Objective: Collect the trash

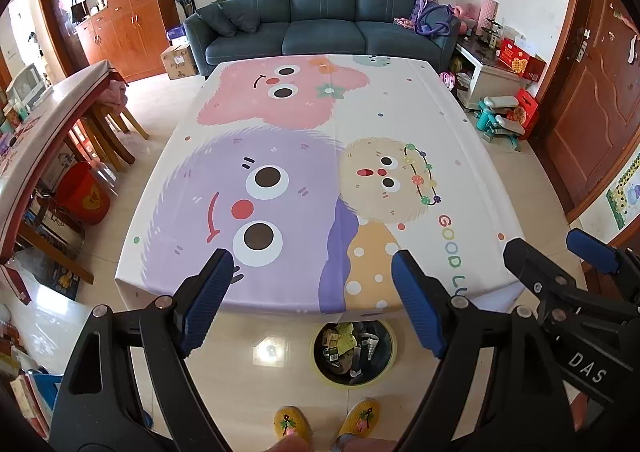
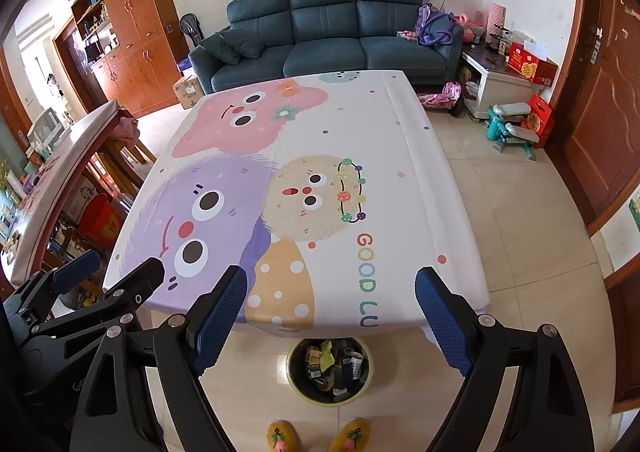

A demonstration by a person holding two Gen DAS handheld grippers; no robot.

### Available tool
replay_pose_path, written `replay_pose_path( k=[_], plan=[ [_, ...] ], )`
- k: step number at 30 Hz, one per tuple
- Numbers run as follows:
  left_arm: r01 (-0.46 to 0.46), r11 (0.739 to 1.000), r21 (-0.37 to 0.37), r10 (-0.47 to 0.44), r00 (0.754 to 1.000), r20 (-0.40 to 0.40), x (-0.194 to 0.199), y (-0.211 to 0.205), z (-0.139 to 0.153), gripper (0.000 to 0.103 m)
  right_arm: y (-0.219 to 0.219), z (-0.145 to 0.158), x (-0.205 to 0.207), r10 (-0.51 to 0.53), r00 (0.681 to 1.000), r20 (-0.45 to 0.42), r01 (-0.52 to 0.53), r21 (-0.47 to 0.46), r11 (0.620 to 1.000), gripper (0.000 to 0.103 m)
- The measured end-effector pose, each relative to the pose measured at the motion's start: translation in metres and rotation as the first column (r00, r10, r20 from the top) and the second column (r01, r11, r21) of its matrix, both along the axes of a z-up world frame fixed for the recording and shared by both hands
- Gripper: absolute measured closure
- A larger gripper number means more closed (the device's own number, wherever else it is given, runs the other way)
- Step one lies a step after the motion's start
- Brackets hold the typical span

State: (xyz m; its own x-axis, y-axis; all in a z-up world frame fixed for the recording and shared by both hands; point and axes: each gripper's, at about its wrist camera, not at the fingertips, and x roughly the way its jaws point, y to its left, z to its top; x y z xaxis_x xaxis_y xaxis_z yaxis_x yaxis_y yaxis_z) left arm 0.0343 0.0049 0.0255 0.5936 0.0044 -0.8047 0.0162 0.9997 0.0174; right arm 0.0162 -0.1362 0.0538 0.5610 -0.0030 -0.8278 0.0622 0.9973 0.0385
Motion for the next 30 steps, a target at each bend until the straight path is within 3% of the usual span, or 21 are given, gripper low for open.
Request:
replay_pose_path(
  k=[30],
  plan=[
    [-0.005,1.000,-0.007,0.005,1.000,-0.008,0.0009,0.0056,-0.0049,0.024,0.0027,-0.0035,0.0017,0.006,1.000,0.001,-0.006,-0.002,1.000,0.016]
  ],
)
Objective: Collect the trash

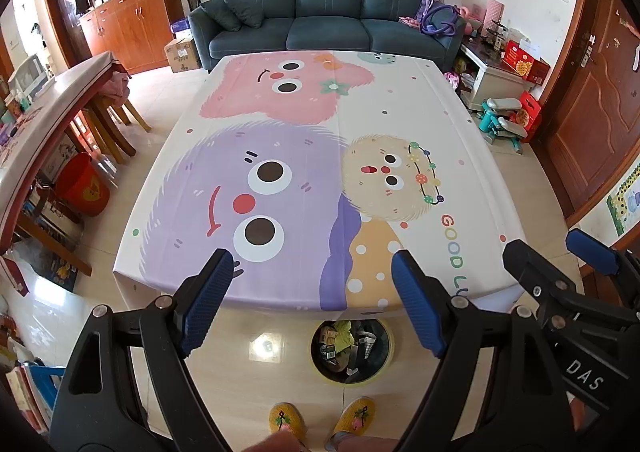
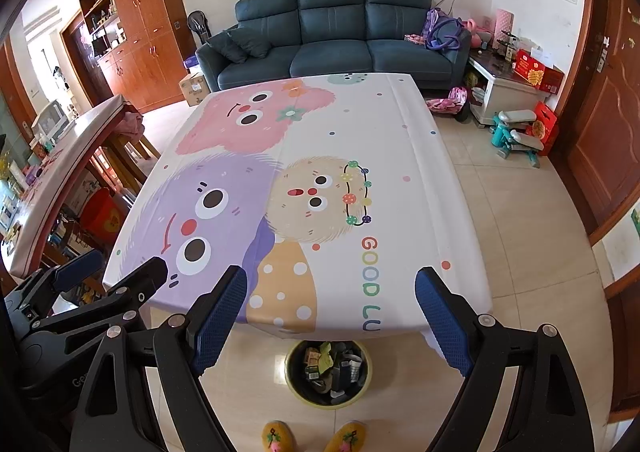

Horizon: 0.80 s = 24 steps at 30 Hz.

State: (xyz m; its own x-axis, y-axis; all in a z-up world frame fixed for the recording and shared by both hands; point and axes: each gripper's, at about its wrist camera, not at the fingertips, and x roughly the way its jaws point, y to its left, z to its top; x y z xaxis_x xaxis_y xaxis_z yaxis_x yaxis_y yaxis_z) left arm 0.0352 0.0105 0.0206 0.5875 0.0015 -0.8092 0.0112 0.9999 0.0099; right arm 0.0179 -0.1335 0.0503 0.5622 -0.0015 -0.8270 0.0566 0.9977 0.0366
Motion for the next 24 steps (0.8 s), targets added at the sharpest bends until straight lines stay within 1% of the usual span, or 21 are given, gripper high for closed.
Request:
replay_pose_path(
  k=[12,24],
  plan=[
    [-0.007,1.000,-0.005,0.007,1.000,-0.007,0.000,0.001,-0.002,0.024,0.003,0.000,-0.001,-0.003,1.000,-0.002,0.003,-0.002,1.000,0.016],
    [-0.029,1.000,-0.006,0.028,0.999,-0.029,0.008,-0.016,-0.009,0.024,-0.001,-0.005,0.003,0.000,1.000,-0.014,0.000,0.001,1.000,0.016]
  ],
)
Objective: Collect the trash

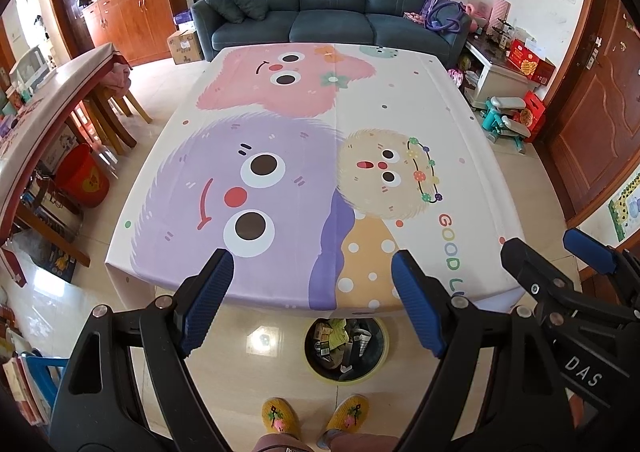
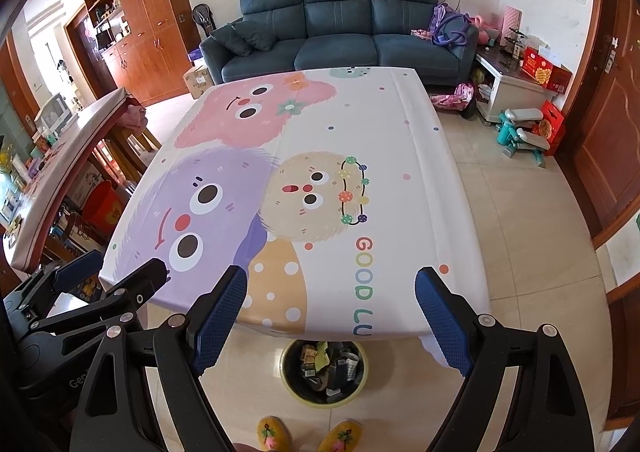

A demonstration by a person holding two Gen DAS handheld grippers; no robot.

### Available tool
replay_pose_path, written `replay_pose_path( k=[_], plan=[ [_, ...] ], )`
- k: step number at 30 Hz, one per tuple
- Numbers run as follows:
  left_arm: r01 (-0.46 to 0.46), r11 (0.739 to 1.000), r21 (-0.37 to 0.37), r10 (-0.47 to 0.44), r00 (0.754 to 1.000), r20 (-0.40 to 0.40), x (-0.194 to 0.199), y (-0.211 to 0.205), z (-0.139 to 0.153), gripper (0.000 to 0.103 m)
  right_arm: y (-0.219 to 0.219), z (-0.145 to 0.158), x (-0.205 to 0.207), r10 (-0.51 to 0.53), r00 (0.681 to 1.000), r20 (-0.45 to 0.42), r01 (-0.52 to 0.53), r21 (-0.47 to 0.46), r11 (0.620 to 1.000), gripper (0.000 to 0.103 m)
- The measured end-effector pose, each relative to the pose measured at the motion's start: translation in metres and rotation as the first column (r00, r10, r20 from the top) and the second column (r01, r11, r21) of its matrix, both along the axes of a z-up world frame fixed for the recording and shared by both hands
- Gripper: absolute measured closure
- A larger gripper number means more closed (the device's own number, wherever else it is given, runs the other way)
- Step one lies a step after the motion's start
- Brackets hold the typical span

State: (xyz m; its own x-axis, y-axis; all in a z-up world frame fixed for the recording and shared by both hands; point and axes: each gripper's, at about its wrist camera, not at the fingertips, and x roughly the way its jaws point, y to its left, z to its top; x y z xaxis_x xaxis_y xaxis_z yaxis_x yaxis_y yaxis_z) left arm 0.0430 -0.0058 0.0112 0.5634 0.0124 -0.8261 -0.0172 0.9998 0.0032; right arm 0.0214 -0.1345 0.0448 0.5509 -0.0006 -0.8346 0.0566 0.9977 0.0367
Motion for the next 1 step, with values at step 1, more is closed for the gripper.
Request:
replay_pose_path(
  k=[1],
  plan=[
    [-0.002,1.000,0.000,0.002,1.000,-0.001,0.0002,-0.0014,-0.0004,0.024,0.0004,-0.0013,0.0020,0.000,1.000,0.000,0.000,0.000,1.000,0.016]
  ],
)
